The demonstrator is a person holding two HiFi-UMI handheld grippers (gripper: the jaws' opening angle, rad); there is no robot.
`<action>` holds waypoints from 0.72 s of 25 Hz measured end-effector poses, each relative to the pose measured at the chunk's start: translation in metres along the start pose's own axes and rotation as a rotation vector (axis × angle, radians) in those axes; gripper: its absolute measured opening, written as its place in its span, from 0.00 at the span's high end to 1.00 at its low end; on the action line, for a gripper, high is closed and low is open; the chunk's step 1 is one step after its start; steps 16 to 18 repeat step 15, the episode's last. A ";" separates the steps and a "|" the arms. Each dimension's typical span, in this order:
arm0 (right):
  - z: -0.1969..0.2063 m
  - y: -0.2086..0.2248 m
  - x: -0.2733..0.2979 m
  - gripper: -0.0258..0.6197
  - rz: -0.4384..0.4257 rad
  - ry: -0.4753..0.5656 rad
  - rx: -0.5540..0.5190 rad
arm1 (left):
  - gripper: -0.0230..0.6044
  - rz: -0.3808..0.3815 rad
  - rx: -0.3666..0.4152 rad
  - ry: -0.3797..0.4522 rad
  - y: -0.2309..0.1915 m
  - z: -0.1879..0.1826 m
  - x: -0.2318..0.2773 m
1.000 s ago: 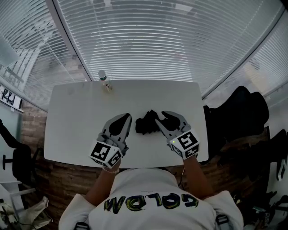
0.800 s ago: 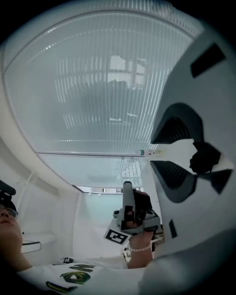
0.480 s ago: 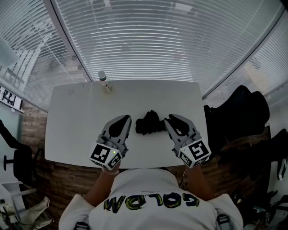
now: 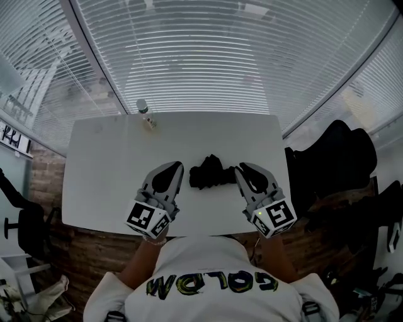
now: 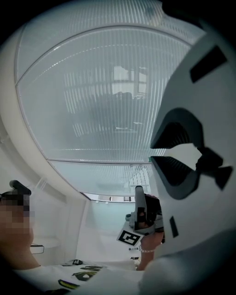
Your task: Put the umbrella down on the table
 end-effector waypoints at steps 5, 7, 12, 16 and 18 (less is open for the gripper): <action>0.001 -0.002 0.003 0.87 0.005 0.000 -0.009 | 0.95 -0.010 -0.009 -0.001 -0.003 0.004 -0.003; -0.004 -0.003 0.003 0.87 0.001 0.001 -0.032 | 0.95 -0.012 -0.008 -0.002 -0.003 0.002 -0.002; 0.001 -0.007 0.007 0.87 0.000 0.001 -0.037 | 0.95 -0.013 -0.010 0.008 -0.008 0.007 -0.003; 0.007 -0.010 0.010 0.87 -0.002 -0.001 -0.041 | 0.95 -0.010 -0.012 0.009 -0.013 0.013 -0.004; 0.007 -0.010 0.010 0.87 -0.002 -0.001 -0.041 | 0.95 -0.010 -0.012 0.009 -0.013 0.013 -0.004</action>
Point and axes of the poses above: the fingertips, and each gripper's own axes: x forward along the fingers, y to its right, z out of its underside, the point moved 10 cm from there along -x, backward along the fingers, and after that the axes turned 11 degrees about -x, right-handed, at the moved point
